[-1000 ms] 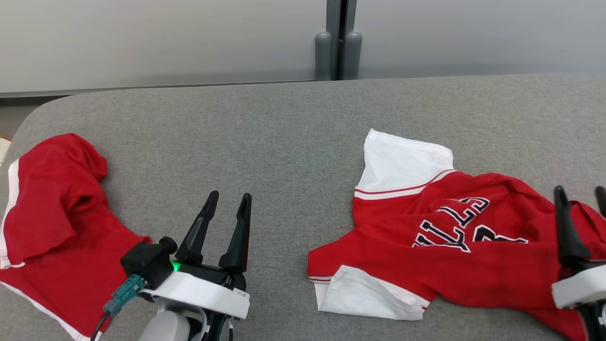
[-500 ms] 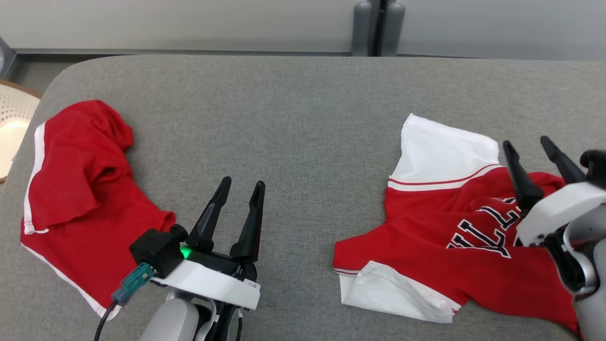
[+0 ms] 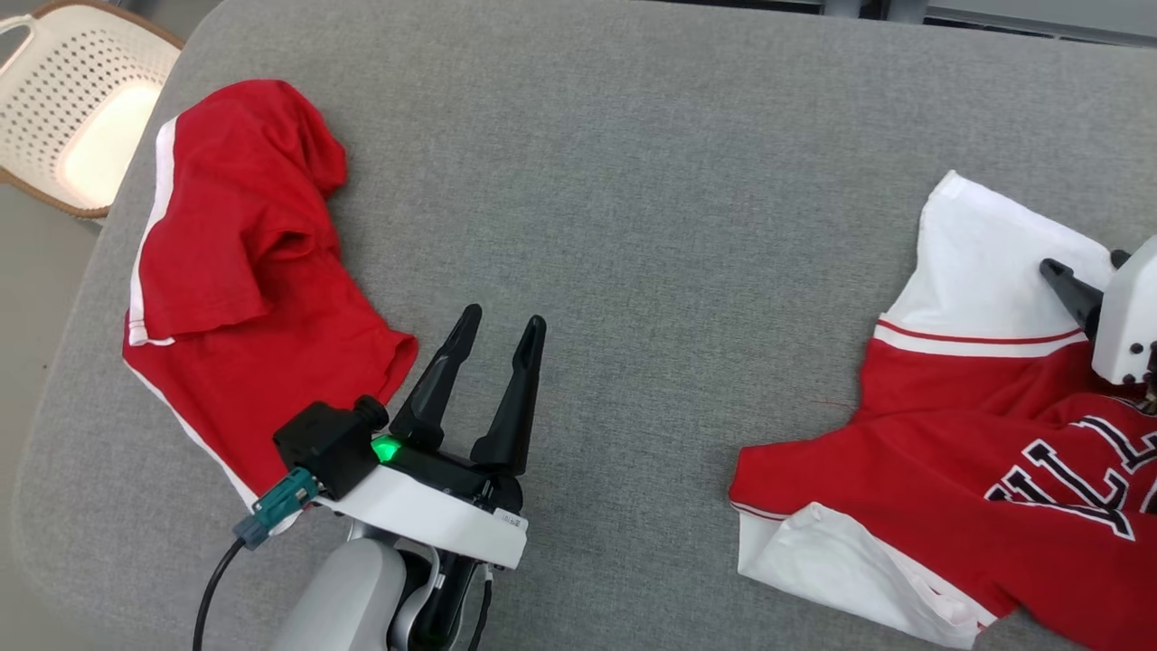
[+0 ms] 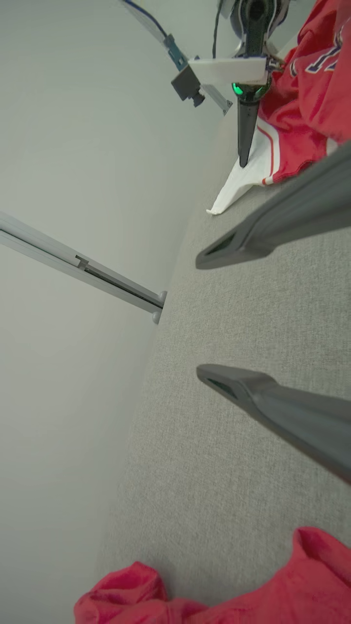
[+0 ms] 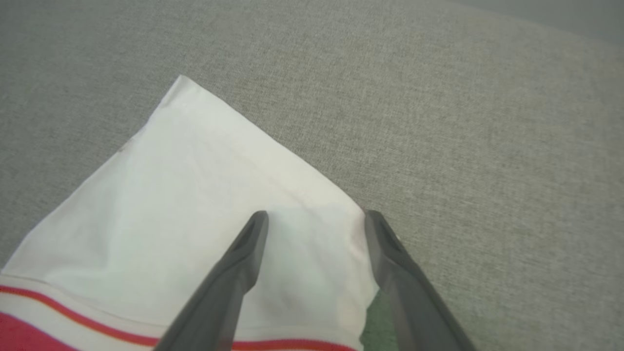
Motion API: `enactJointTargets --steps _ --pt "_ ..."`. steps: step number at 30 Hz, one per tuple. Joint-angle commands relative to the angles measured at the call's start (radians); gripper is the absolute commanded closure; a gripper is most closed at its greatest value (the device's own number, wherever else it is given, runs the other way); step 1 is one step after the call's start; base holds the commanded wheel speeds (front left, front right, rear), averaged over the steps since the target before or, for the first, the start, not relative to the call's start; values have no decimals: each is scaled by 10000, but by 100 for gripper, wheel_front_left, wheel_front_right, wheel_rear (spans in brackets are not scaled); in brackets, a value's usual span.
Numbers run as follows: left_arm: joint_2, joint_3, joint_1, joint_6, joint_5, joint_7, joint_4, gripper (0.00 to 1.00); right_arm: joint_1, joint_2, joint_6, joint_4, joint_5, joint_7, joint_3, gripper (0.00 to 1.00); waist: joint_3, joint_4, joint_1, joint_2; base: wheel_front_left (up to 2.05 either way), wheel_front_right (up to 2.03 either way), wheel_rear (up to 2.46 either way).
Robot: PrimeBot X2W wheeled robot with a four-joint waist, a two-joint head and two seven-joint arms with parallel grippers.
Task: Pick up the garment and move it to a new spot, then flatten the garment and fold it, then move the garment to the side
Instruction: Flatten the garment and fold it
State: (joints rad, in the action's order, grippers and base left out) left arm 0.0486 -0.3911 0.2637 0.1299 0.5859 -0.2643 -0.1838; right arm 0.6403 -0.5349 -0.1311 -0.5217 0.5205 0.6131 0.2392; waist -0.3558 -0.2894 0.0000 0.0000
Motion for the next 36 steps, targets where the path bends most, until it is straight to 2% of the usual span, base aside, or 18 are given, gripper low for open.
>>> enactJointTargets --steps 1,4,5,6,7,16,24,29,32,33,36 --pt "34 -16 181 9 48 0 12 0 137 -190 7 -124 145 235 52 0 -142 -190 0 0 0 0 0" --pt "36 -14 188 9 72 0 -39 0 134 -261 5 -349 414 788 269 0 -154 -245 0 0 0 0 0" --pt "34 -1 201 9 84 0 -41 0 164 -308 5 -318 468 862 353 52 -157 -251 0 0 0 0 0" --pt "34 13 212 9 93 0 -43 0 215 -378 5 -244 520 832 422 64 -165 -251 0 0 0 0 0" --pt "36 29 221 9 99 0 -47 0 272 -425 5 -174 559 719 463 100 -171 -248 0 0 0 0 0" --pt "37 -79 371 9 127 -1 -19 0 1487 -866 5 123 -77 -1155 669 100 -256 -233 0 0 0 0 0" --pt "36 -401 475 10 322 1 39 0 3854 -1174 5 -173 -2045 -3390 1150 100 -496 -633 0 0 0 0 0" --pt "34 -589 467 10 518 1 72 0 5245 -1026 5 -982 -3599 -4761 1390 100 -659 -1063 0 0 0 0 0" --pt "33 -667 437 10 606 1 90 0 5720 -779 7 -1912 -4159 -4811 1500 100 -736 -1263 0 0 0 0 0" --pt "33 -673 413 10 615 -1 92 0 5808 -659 7 -2248 -4252 -4760 1520 0 -744 -1304 0 0 0 0 0" --pt "34 -678 362 10 645 -1 110 0 5963 -426 7 -3110 -4463 -4675 1666 0 -769 -1361 0 0 0 0 0"
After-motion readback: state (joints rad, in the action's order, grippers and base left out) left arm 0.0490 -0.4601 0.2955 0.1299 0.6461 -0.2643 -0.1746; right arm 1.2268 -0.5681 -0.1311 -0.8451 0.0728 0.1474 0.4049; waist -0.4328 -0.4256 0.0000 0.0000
